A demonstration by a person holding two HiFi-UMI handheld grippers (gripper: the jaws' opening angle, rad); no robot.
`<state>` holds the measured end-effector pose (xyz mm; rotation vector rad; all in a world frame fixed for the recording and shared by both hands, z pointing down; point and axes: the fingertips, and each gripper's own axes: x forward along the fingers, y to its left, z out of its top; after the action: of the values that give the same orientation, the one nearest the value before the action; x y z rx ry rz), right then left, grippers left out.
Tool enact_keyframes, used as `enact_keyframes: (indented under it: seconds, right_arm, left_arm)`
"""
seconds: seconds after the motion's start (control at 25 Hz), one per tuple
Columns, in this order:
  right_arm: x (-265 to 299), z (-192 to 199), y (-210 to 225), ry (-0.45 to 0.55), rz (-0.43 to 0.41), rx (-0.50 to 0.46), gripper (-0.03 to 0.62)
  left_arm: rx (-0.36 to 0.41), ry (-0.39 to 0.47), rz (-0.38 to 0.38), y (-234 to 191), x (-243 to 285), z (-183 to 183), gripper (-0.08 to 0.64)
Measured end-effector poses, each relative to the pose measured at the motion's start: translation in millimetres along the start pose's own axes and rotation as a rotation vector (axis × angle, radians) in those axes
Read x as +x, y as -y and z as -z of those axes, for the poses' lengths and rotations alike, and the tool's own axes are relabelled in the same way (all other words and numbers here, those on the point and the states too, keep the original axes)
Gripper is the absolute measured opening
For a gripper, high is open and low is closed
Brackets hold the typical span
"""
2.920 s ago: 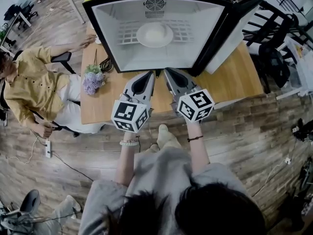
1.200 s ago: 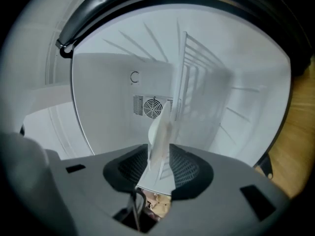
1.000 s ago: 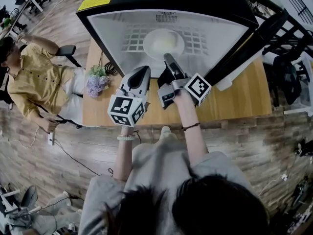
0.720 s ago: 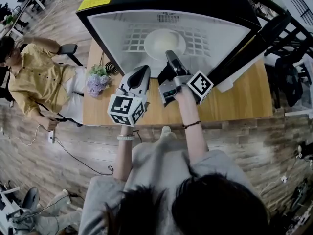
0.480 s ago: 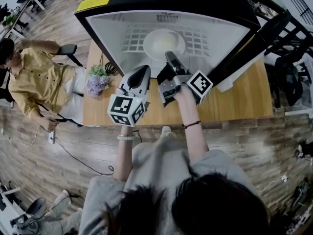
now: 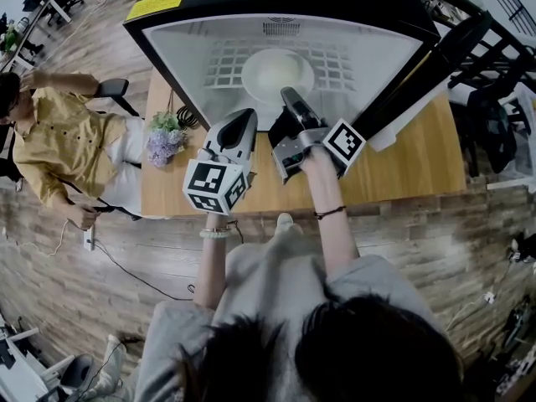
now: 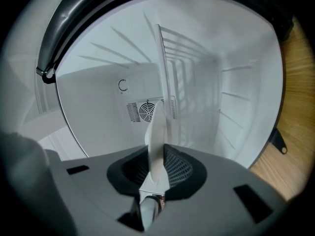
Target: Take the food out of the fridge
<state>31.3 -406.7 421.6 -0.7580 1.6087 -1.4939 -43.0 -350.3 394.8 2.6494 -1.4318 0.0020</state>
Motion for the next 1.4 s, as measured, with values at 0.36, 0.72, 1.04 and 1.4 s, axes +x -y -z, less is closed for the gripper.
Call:
enact_keyframes:
  seconds: [0.36,0.72,1.04,1.4]
  right_arm:
    - [-9,8,-12,-0.043,-0.032,-0.032,0.063]
    - [-37,23,-26,-0.088,-0.06,-0.05,0.063]
    - [-62,33,-30,-0.108,-0.068,-0.064,0.064]
    - [-90,48,-31,-0.128,-0.069,-0.069,0.064]
  left_arm:
    - [0.006,0.02,0.035,6,-8,-8,0.008]
    - [0.033,0.039,0.089,25,-33,-15,0.008]
    - [0.058,0.047,0.124,37,-54,-19,0.008]
    - [0.066,0.048,0.166,56,-79,-15,0.008]
